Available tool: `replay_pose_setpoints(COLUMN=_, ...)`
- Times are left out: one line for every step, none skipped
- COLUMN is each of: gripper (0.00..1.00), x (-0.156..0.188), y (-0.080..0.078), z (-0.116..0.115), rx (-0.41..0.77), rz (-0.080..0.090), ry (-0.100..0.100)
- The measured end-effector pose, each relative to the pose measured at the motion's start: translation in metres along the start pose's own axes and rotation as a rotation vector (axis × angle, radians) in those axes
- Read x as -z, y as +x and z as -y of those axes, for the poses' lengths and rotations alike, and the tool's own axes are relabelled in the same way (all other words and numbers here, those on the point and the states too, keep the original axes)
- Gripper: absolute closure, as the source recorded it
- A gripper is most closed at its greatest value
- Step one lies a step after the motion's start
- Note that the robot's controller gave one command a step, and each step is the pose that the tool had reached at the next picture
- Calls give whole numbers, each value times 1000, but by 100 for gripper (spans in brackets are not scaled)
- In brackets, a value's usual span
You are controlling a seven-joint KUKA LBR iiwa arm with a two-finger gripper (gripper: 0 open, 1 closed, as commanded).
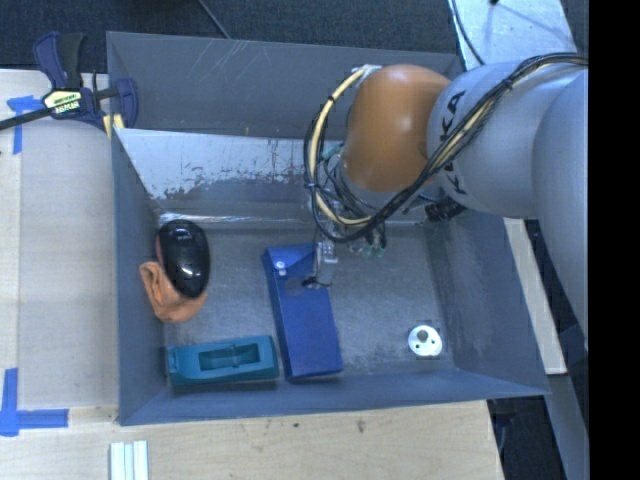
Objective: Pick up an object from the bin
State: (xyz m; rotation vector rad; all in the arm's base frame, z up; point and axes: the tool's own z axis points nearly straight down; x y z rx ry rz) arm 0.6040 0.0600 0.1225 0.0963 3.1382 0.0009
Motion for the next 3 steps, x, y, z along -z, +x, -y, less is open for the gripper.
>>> replay_pose_setpoints(gripper=100, x=-48, y=-14, z=-3, rx=138, rz=10, ry=-3)
replay_pose_setpoints(gripper=100, x=-48, y=-14, z=-3, rx=137, rz=10, ry=-3)
replay_pose_setpoints(gripper=100, x=132, y=-22, z=48, rx=312, rz=11, ry=2)
